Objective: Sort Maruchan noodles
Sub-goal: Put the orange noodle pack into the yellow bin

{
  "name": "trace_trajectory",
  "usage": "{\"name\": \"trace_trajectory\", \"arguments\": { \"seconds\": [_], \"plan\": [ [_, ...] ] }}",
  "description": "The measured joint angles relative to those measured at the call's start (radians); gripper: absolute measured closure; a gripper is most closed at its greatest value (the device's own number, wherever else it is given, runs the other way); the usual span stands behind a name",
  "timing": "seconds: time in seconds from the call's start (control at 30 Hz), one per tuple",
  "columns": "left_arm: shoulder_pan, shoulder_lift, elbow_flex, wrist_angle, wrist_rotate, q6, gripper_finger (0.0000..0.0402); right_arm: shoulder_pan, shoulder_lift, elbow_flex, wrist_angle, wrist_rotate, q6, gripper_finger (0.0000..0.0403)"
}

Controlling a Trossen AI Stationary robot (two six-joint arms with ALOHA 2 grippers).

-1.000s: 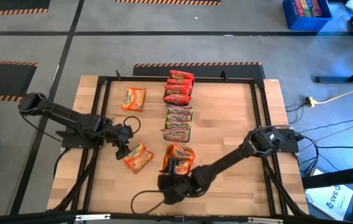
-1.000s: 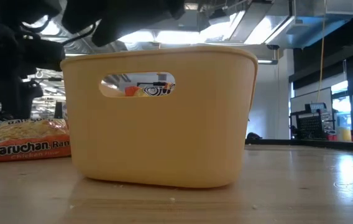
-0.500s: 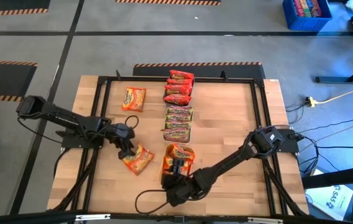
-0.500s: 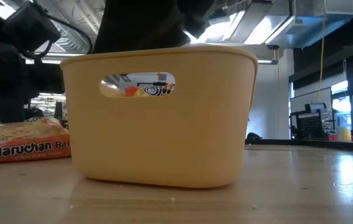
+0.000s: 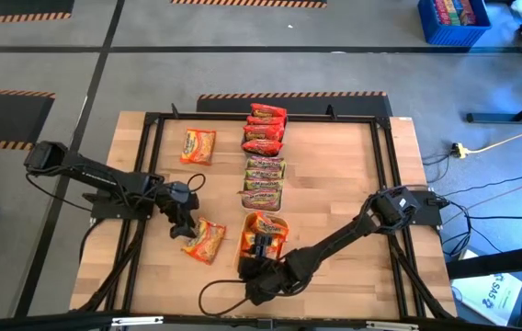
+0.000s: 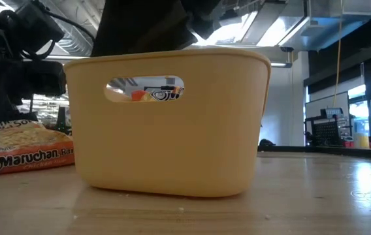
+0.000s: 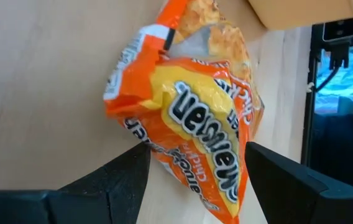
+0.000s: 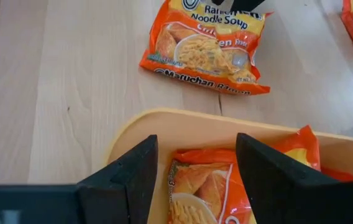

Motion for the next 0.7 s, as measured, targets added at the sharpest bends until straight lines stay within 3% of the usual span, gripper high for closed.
{"name": "trace_trajectory", "arguments": {
  "seconds": [0.1,0.43,0.7],
  "plan": [
    [0.000,0.000,0.000,-0.003,-0.004,-0.023,0.0145,0.000,0.000,0.000,0.002,0.001,0.000,0.0205],
    [-0.098,0.013,-0.022,0.070,-0.154,-0.187,0.0145,0.000,0.000,0.000,0.004,0.002,0.000,0.0205],
    [-0.153,0.018,-0.022,0.120,-0.141,-0.224,0.0145,0.000,0.000,0.000,0.001,0.008,-0.002,0.0205]
  ]
}}
